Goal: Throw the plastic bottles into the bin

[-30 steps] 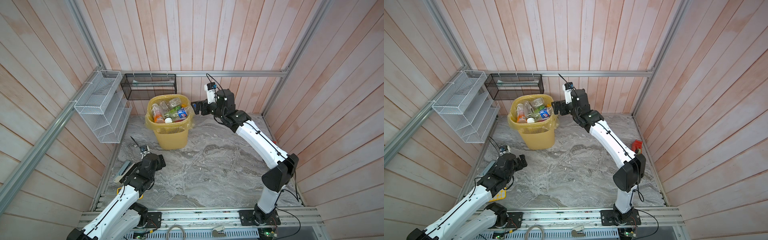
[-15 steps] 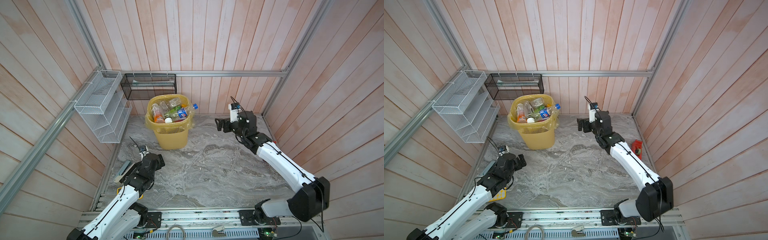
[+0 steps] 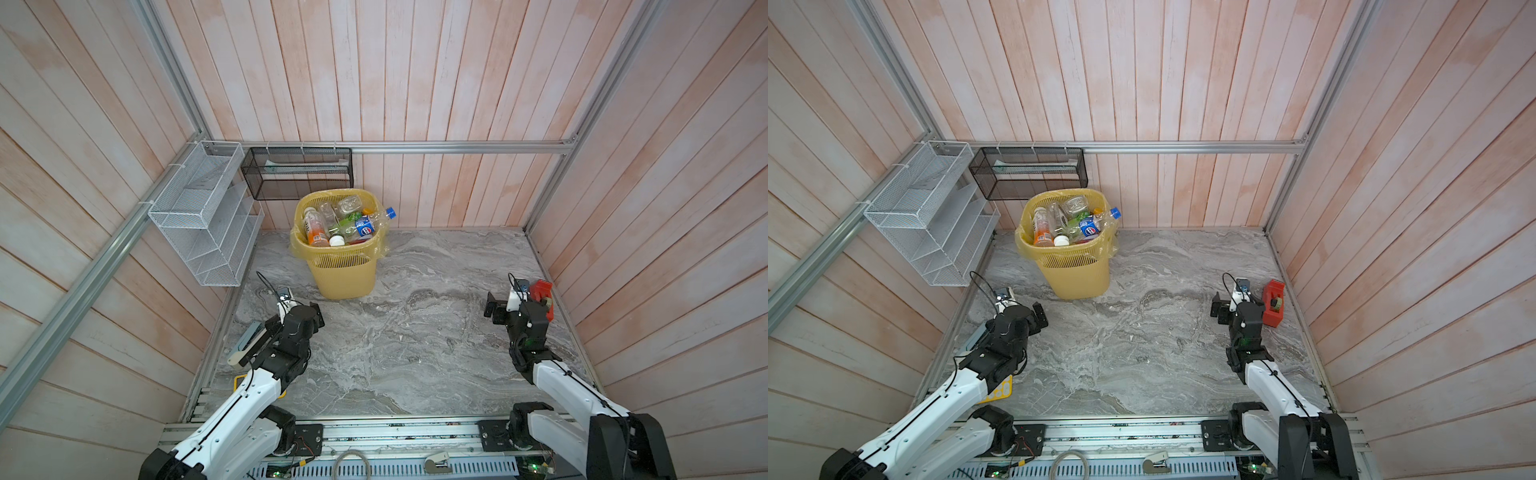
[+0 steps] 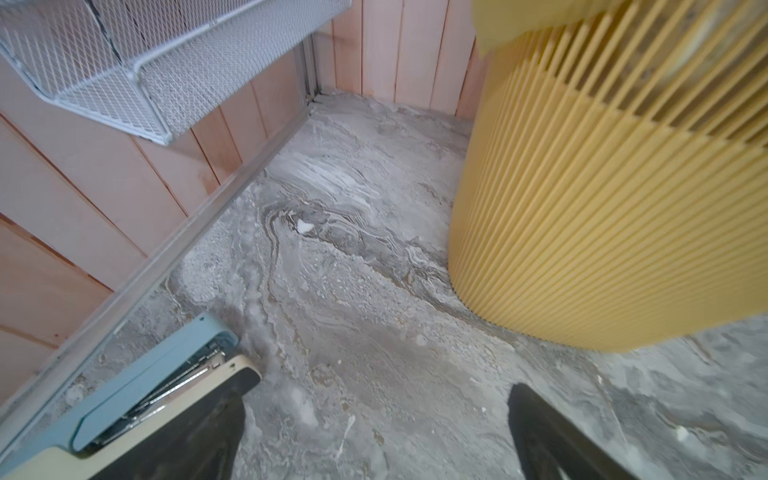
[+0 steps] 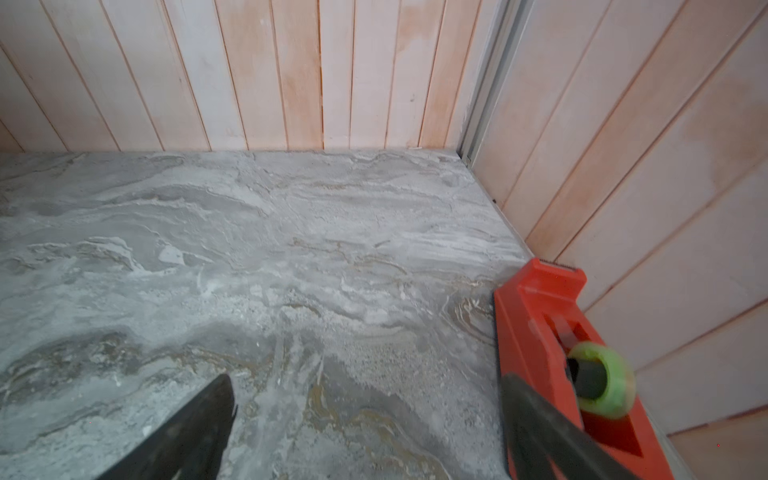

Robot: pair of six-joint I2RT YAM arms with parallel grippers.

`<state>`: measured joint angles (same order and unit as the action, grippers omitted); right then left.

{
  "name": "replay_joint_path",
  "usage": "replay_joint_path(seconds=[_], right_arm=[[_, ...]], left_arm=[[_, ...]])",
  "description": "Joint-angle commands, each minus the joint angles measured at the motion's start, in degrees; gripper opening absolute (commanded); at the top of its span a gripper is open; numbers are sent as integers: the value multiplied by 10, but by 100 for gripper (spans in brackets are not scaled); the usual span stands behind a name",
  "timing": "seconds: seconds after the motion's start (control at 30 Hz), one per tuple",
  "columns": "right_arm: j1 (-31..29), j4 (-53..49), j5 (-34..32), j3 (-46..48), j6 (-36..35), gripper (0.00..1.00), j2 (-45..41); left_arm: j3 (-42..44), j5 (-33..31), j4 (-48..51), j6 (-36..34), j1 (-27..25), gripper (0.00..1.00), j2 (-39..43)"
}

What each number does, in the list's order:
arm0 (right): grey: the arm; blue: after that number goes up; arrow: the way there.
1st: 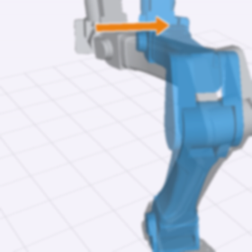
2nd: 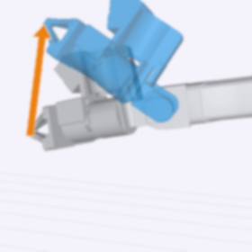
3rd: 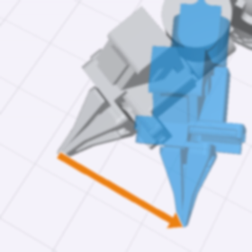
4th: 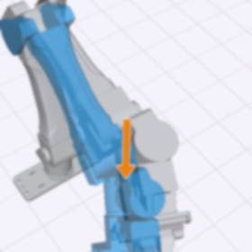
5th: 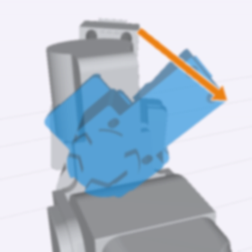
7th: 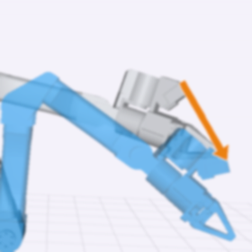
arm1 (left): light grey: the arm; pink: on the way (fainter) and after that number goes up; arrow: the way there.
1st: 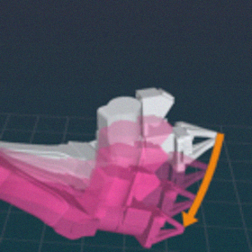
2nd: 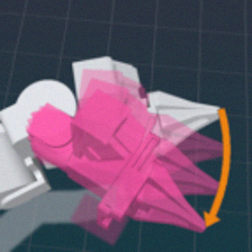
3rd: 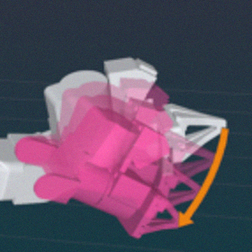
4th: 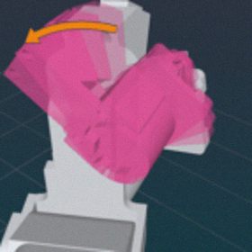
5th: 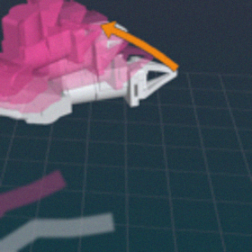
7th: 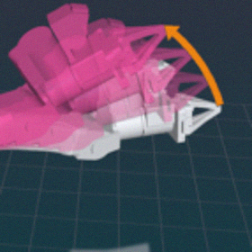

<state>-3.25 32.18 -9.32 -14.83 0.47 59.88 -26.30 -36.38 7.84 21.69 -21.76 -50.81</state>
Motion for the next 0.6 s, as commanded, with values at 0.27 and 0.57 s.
replay_joint_path(seconds=[0.27, 0.57], right_arm=[[29, 375, 40, 20, 32, 98, 238], [30, 397, 89, 13, 11, 100, 279]], left_arm=[[101, -35, -374, -185, 46, 100, -80], [134, 74, -612, -210, 132, 100, -224]])
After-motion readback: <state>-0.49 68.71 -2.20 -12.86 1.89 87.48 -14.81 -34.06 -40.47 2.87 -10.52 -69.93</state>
